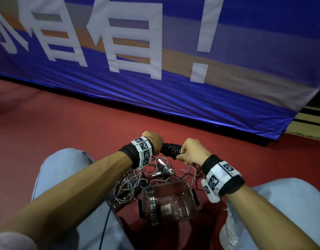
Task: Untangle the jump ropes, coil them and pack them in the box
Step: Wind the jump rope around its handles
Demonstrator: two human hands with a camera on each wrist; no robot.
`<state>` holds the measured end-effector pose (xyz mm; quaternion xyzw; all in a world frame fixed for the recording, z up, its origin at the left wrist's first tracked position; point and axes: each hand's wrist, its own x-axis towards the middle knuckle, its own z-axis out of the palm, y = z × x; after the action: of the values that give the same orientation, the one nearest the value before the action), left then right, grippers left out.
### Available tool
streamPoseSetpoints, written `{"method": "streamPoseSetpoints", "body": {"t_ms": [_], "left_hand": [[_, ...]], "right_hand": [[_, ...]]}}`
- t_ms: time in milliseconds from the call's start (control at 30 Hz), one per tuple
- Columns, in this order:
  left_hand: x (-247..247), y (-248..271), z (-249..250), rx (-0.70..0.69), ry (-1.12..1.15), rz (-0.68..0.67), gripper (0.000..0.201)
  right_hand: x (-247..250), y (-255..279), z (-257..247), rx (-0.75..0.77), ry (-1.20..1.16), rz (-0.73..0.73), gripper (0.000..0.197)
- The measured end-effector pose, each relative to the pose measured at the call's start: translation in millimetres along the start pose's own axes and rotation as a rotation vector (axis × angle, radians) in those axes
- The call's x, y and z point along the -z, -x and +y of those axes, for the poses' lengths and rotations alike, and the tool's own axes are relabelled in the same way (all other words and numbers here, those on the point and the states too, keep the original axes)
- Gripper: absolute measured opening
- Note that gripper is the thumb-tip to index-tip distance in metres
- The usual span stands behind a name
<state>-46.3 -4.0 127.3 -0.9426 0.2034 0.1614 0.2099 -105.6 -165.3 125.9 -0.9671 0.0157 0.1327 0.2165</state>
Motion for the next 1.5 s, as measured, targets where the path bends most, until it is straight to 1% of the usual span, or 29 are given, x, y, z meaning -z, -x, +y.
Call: {"method": "streamPoseSetpoints", "body": {"t_ms": [100, 233, 333, 433, 500, 600, 667, 733, 800, 867, 900, 933, 967, 1033, 1067, 1133, 1200, 1267, 1333, 1400, 1433, 1467, 1500], "left_hand": [[-1, 1, 2, -0.074, -0.103, 0.035, 0.012], [1, 2, 3, -0.184, -0.262, 0.134, 0.010], [1, 1, 4, -0.301, -0.335, 0.219, 0.017], [4, 1, 0, -0.442, -0.378, 0.312, 0.023], [9, 3, -4, -0.505, -0.354, 0.359, 0.026], [14, 9, -1, -0.550, -0.348, 0.444, 0.028], [16, 14, 2, -0.569, -0.344, 0.464, 0.030], [19, 17, 0, -0.596, -0.297, 0.499, 0.027], [25, 20, -7, -0.620, -0.240, 0.574, 0.021], [32, 25, -15, -0.653, -0.155, 0.665, 0.010], [34, 27, -18, -0.673, -0.098, 0.730, 0.010], [35, 29, -21, -0.682, -0.050, 0.790, 0.015], [35, 30, -22, -0.688, 0.006, 0.848, 0.017], [38, 36, -19, -0.702, 0.122, 0.947, 0.008], [39, 39, -16, -0.695, 0.178, 0.986, 0.012], [39, 43, -6, -0.651, 0.262, 1.056, 0.020], [40, 47, 3, -0.596, 0.328, 1.109, 0.014], [40, 48, 9, -0.549, 0.433, 1.107, 0.008], [43, 48, 13, -0.488, 0.569, 1.058, 0.015], [45, 47, 16, -0.411, 0.730, 0.983, 0.016], [45, 46, 18, -0.373, 0.822, 0.936, 0.017], [45, 44, 19, -0.333, 0.926, 0.894, 0.023], [45, 42, 22, -0.290, 1.028, 0.852, 0.031]], "right_hand": [[1, 0, -2, 0.127, 0.186, 0.048, 0.034], [0, -2, -7, 0.305, 0.387, 0.130, 0.056], [3, 0, -8, 0.398, 0.428, 0.101, 0.064], [8, 4, -8, 0.426, 0.402, 0.049, 0.067], [11, 3, -8, 0.392, 0.297, -0.007, 0.071], [19, 2, -7, 0.313, 0.001, -0.157, 0.083], [26, 2, -4, 0.290, -0.161, -0.230, 0.078], [33, 3, -1, 0.289, -0.337, -0.289, 0.070], [42, 3, 0, 0.296, -0.529, -0.320, 0.062], [54, 6, -2, 0.298, -0.690, -0.332, 0.056], [59, 8, -2, 0.312, -0.758, -0.353, 0.054], [65, 9, -2, 0.331, -0.822, -0.388, 0.052], [70, 10, -1, 0.352, -0.882, -0.433, 0.051], [77, 9, 4, 0.393, -0.984, -0.531, 0.061], [81, 8, 6, 0.412, -1.026, -0.578, 0.068], [86, 10, 10, 0.462, -1.090, -0.660, 0.075], [88, 11, 15, 0.524, -1.155, -0.732, 0.077], [87, 8, 21, 0.556, -1.253, -0.784, 0.074], [83, 3, 25, 0.580, -1.383, -0.776, 0.067], [82, 7, 20, 0.615, -1.536, -0.709, 0.048], [82, 6, 18, 0.602, -1.598, -0.616, 0.035], [84, 4, 17, 0.555, -1.625, -0.497, 0.025], [86, 1, 16, 0.479, -1.621, -0.363, 0.019]]}}
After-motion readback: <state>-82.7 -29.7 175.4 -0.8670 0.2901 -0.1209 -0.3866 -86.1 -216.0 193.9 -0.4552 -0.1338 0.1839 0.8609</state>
